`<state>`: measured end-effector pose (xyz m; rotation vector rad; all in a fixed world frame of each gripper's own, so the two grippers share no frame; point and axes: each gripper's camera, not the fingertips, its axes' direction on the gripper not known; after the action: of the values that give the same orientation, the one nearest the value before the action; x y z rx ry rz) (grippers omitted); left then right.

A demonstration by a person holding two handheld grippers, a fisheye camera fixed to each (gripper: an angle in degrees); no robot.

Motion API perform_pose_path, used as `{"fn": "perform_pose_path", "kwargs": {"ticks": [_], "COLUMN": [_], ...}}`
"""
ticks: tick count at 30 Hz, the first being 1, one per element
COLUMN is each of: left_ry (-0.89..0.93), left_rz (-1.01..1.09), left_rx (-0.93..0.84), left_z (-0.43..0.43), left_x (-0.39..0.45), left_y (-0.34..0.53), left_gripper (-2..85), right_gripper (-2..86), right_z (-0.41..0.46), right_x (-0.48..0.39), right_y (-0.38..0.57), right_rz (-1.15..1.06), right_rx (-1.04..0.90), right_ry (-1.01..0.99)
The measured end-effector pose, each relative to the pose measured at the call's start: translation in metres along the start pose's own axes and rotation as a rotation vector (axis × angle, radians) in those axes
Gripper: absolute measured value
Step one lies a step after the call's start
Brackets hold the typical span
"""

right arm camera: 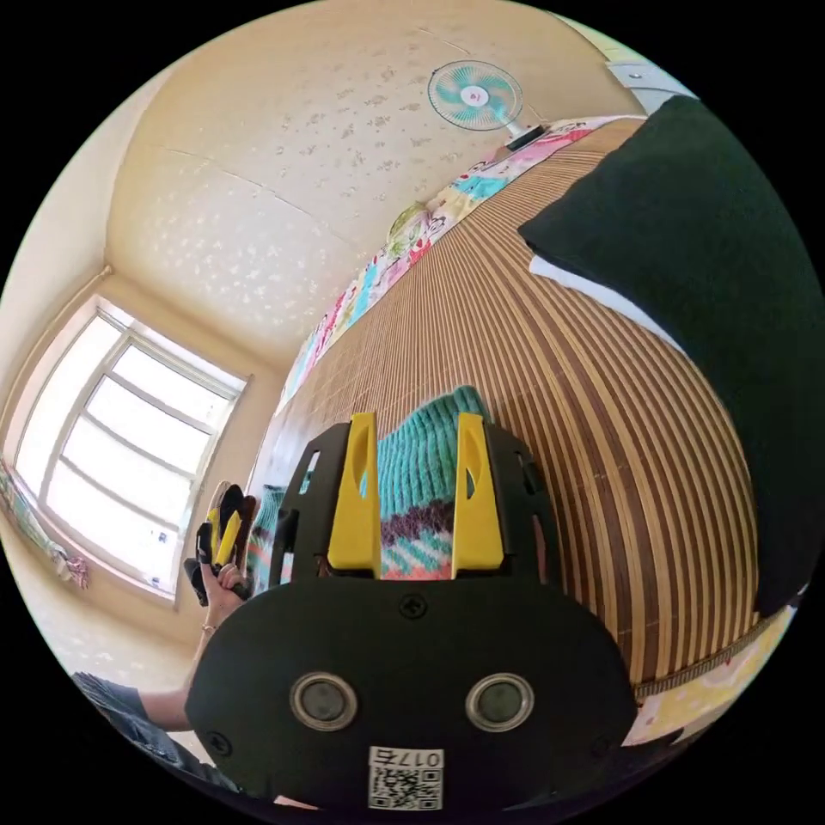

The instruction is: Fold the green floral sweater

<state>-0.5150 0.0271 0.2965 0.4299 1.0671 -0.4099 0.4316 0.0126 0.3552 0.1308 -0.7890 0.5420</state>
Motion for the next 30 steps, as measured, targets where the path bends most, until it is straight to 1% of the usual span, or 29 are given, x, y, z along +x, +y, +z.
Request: {"fn": "perform_pose_path", "kwargs": {"ticks": [2, 4, 6, 8, 9, 10, 12, 13, 14, 15, 16, 18, 19, 20, 22, 23, 24, 25, 26, 27, 28, 29, 30], "left_ry": [-0.023, -0.122, -0.205, -0.283, -0.317, -0.323, -0.283, -0.268, -0.246, -0.230, -0.224, -0.125, -0.111, -0.121, -0.150, -0.155, -0.143, -0.136, -0.133, -0.151, -0.165, -0.197, -0.235], "left_rz": [0.012, 0.022, 0.015, -0.012, -0.029, -0.049, -0.186, -0.222, -0.289, -0.337, -0.354, -0.349, -0.353, -0.346, -0.282, -0.231, -0.183, -0.155, -0.082, 0.008, 0.056, 0.158, 0.265], "left_rx": [-0.030, -0.050, -0.095, -0.152, -0.191, -0.211, -0.263, -0.271, -0.286, -0.291, -0.285, -0.259, -0.258, -0.265, -0.287, -0.283, -0.269, -0.263, -0.256, -0.260, -0.264, -0.272, -0.280], "left_z": [-0.022, -0.048, -0.075, -0.085, -0.088, -0.088, -0.084, -0.081, -0.076, -0.071, -0.069, -0.059, -0.056, -0.053, -0.049, -0.046, -0.043, -0.041, -0.035, -0.026, -0.020, -0.008, 0.006], "left_x": [0.011, 0.019, 0.023, 0.023, 0.022, 0.019, 0.001, -0.004, -0.013, -0.019, -0.022, -0.024, -0.024, -0.020, -0.003, 0.014, 0.032, 0.043, 0.067, 0.095, 0.110, 0.139, 0.168], "left_y": [0.005, 0.022, 0.053, 0.077, 0.092, 0.100, 0.127, 0.134, 0.147, 0.159, 0.165, 0.178, 0.179, 0.180, 0.179, 0.178, 0.178, 0.177, 0.176, 0.175, 0.176, 0.179, 0.185], "left_gripper": [13.3, 13.9, 14.1, 14.7, 15.5, 15.9, 16.7, 17.3, 17.8, 17.7, 17.1, 14.5, 14.0, 13.1, 11.5, 10.3, 9.1, 8.9, 8.4, 8.2, 8.1, 8.0, 7.9], "right_gripper": [11.9, 9.1, 4.9, 2.9, 2.5, 1.8, 1.4, 1.2, 1.1, 1.1, 1.2, 1.6, 2.0, 2.6, 4.7, 8.7, 10.7, 15.0, 18.5, 19.9, 21.7, 22.7, 23.0], "right_z": [-0.019, -0.027, -0.021, 0.002, 0.009, 0.027, 0.055, 0.078, 0.107, 0.117, 0.118, 0.120, 0.121, 0.117, 0.107, 0.105, 0.106, 0.111, 0.121, 0.126, 0.141, 0.156, 0.166], "right_x": [-0.051, -0.088, -0.123, -0.161, -0.169, -0.182, -0.193, -0.193, -0.187, -0.183, -0.180, -0.178, -0.178, -0.184, -0.208, -0.230, -0.242, -0.265, -0.288, -0.298, -0.317, -0.333, -0.340], "right_y": [0.020, 0.046, 0.074, 0.106, 0.114, 0.128, 0.146, 0.156, 0.164, 0.167, 0.167, 0.158, 0.149, 0.142, 0.134, 0.128, 0.125, 0.117, 0.109, 0.104, 0.094, 0.084, 0.079], "right_rz": [-0.128, -0.200, -0.309, -0.405, -0.425, -0.452, -0.488, -0.494, -0.475, -0.463, -0.453, -0.408, -0.367, -0.357, -0.430, -0.475, -0.494, -0.531, -0.558, -0.561, -0.556, -0.542, -0.538], "right_rx": [0.030, 0.046, -0.003, -0.124, -0.154, -0.210, -0.279, -0.335, -0.429, -0.450, -0.427, -0.481, -0.530, -0.536, -0.521, -0.529, -0.537, -0.584, -0.652, -0.685, -0.759, -0.817, -0.850], "right_ry": [0.068, 0.090, 0.058, 0.034, 0.036, 0.046, 0.077, 0.114, 0.168, 0.173, 0.136, 0.091, 0.073, 0.053, 0.005, 0.001, -0.012, -0.082, -0.191, -0.247, -0.353, -0.405, -0.404]}}
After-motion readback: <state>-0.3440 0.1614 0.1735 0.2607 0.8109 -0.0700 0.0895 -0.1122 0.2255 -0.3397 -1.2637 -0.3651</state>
